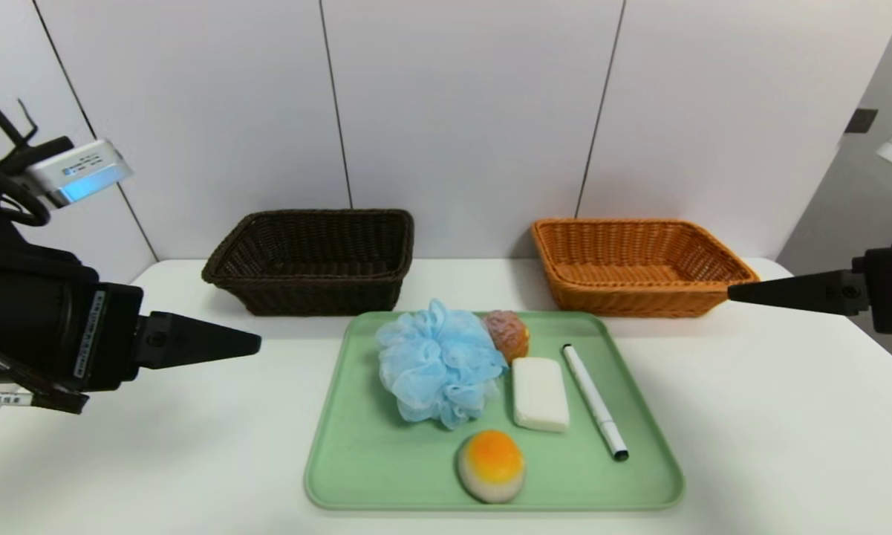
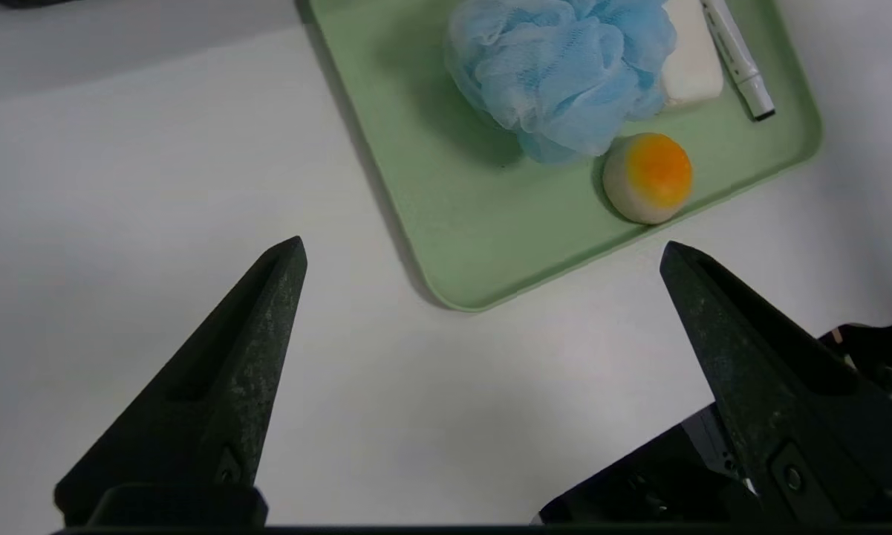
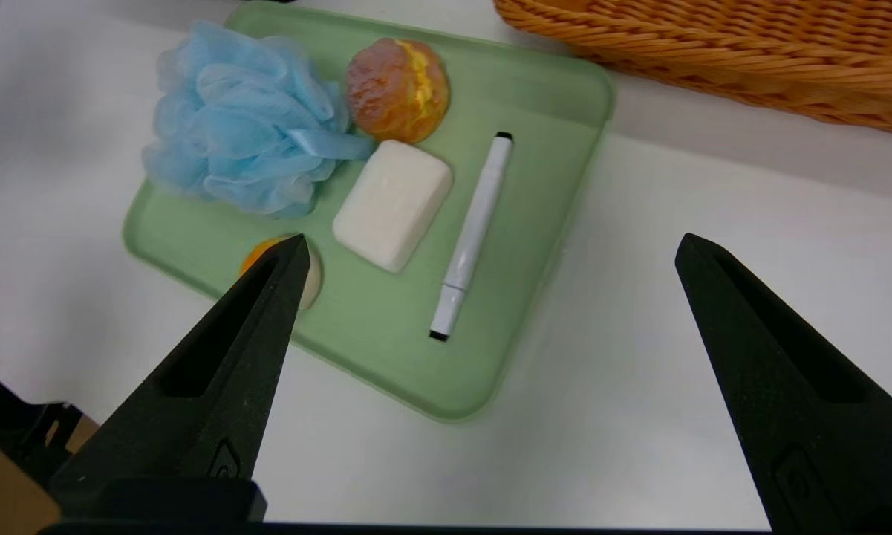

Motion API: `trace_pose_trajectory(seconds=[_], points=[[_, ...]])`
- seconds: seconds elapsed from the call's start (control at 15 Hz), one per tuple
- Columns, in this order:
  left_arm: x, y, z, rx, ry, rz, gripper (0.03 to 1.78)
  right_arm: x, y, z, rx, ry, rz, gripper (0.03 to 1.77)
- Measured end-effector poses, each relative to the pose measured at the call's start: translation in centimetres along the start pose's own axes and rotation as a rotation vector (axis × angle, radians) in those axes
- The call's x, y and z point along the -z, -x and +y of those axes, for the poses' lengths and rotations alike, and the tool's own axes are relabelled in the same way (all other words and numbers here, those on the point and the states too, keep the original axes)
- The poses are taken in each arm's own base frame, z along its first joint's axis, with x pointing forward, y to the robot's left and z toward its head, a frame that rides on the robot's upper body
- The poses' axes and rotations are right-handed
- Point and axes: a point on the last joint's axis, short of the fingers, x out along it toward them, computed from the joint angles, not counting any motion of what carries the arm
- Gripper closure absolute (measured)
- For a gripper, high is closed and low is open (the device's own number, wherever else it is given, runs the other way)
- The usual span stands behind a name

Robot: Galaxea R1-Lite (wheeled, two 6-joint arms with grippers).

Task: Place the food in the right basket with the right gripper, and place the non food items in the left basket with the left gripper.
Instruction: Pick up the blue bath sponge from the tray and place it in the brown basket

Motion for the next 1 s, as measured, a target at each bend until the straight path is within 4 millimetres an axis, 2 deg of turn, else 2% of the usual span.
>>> trace_pose_trajectory(seconds=[0.27, 0.53, 0.8, 1.0], points=[[-1.4, -2.8, -2.3, 0.080, 0.016, 0.057, 0.12, 0.0, -0.3, 0.5, -0.026, 0.014, 0.008, 0.10], [-3.2, -7.1, -4.7, 0.093, 0.030, 0.108, 0.12, 0.0, -0.7, 0.4, -0.031, 0.013, 0.014, 0.10], [-2.9, -12.1, -8.0, 0.049, -0.037, 0.180, 0.12, -0.1, -1.1, 0.2, -0.032, 0.010, 0.018, 0.10], [-3.0, -14.7, -9.3, 0.012, -0.052, 0.199, 0.12, -0.1, -1.3, 0.0, -0.033, 0.006, 0.026, 0.10]])
